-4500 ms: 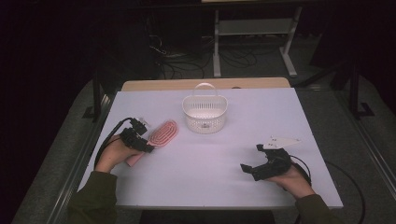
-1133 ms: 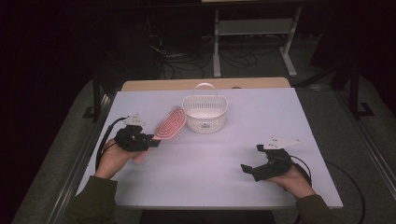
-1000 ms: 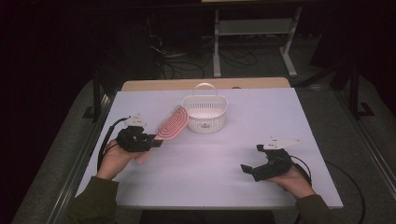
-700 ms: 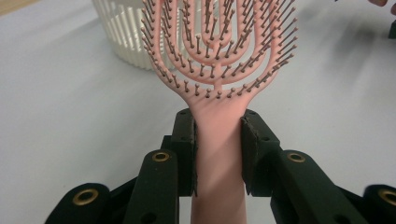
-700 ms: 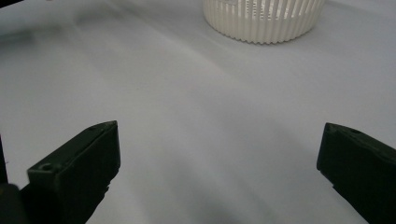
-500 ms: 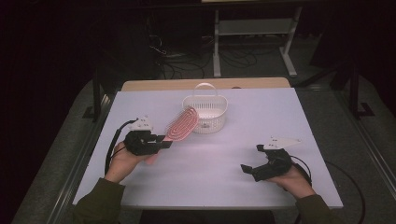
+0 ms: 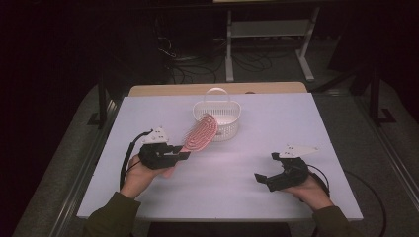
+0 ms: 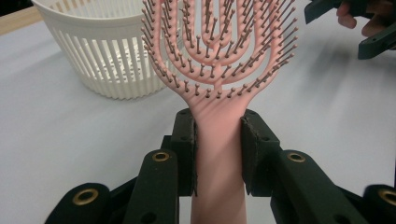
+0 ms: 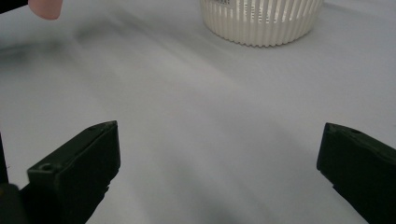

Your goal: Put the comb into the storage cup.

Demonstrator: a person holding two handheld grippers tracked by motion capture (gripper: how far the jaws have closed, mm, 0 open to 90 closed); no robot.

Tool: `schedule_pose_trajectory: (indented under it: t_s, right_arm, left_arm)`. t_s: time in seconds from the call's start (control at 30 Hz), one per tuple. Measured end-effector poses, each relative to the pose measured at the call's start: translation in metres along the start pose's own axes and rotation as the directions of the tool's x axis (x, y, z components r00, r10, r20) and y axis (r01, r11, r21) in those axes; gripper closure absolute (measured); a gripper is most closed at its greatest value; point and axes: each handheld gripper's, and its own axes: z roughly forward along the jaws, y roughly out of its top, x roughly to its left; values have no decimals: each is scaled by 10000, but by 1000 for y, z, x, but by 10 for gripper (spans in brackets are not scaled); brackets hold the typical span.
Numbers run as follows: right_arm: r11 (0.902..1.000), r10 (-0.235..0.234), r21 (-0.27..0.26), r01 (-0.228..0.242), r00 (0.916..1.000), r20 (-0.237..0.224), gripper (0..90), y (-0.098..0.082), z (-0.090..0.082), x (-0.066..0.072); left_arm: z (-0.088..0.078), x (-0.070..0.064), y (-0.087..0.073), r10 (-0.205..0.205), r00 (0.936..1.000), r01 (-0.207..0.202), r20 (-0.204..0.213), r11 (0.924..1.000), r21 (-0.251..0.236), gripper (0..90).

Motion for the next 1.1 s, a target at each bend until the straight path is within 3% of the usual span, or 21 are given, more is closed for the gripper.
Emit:
schedule_pose_trajectory:
  t_s: [0.5, 1.1]
  right_arm:
    - [10000, 37, -47, -39, 9995, -304, 0, 7, 4, 6]
    - [9995, -224, -245, 203, 9960, -862, 0, 36, 11, 13]
  left_arm:
    - [12, -15, -1, 214, 9996, -205, 182, 9986, -480, 705]
    - [19, -21, -5, 207, 9998, -201, 74, 9964, -821, 705]
